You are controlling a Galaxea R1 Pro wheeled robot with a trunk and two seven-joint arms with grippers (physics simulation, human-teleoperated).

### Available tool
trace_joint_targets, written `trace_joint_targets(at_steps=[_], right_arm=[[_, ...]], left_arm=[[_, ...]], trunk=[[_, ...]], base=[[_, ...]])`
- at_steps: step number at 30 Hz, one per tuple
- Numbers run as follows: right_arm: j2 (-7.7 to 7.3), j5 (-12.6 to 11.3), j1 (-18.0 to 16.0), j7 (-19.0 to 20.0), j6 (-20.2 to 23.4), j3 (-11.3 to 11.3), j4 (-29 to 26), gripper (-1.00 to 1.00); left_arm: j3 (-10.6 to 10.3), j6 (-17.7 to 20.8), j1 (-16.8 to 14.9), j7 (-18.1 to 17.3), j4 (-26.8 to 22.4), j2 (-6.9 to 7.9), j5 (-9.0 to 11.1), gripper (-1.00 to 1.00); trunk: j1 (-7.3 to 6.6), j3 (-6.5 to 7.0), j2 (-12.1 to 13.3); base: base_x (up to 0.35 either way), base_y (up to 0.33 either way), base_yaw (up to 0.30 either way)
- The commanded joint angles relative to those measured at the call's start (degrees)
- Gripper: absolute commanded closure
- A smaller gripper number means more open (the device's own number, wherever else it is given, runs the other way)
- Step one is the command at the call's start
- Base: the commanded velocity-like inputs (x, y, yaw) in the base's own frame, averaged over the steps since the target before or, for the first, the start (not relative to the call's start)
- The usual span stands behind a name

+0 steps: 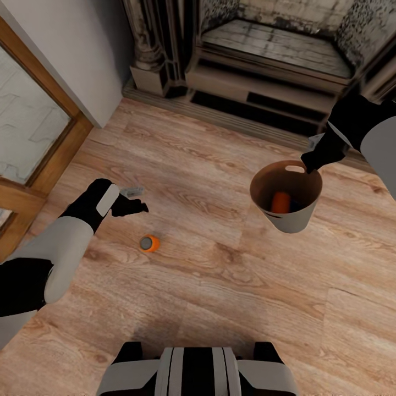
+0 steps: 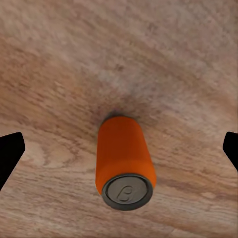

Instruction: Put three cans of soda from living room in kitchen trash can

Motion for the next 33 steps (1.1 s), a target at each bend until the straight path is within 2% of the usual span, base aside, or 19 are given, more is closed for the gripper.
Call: trace_joint_targets(at_steps=[1, 10, 19, 27, 33], right_arm=[[0.0, -0.1, -0.02, 0.14, 0.15, 0.26, 0.04, 1.0], [0.19, -0.14, -0.01, 0.14, 0.15, 0.32, 0.05, 1.0], [-0.08, -0.16, -0.01, 0.14, 0.15, 0.35, 0.04, 1.0], [-0.2, -0.15, 0.0, 0.14, 0.15, 0.38, 0.05, 1.0], [-0.46, -0.14, 0.0, 0.14, 0.15, 0.37, 0.04, 1.0]], left_arm=[[-0.01, -0.04, 0.0, 0.0, 0.0, 0.0, 0.02, -1.0], [-0.03, -0.31, 0.02, 0.02, -0.08, 0.0, 0.02, -1.0], [-0.04, -0.39, 0.25, 0.03, -0.09, -0.06, 0.0, -1.0], [-0.08, -0.4, 0.3, 0.03, -0.04, -0.16, 0.0, -1.0], [-0.08, -0.4, 0.35, 0.0, -0.08, -0.17, 0.02, -1.0]], trunk=[[-0.01, -0.09, 0.0], [-0.01, -0.89, 0.0], [-0.01, -1.7, 0.0], [1.75, -3.79, -3.21], [1.75, -4.21, -3.21]], base=[[0.0, 0.0, 0.0], [-0.119, 0.0, 0.0], [-0.015, 0.0, 0.0], [0.0, 0.0, 0.0], [0.0, 0.0, 0.0]])
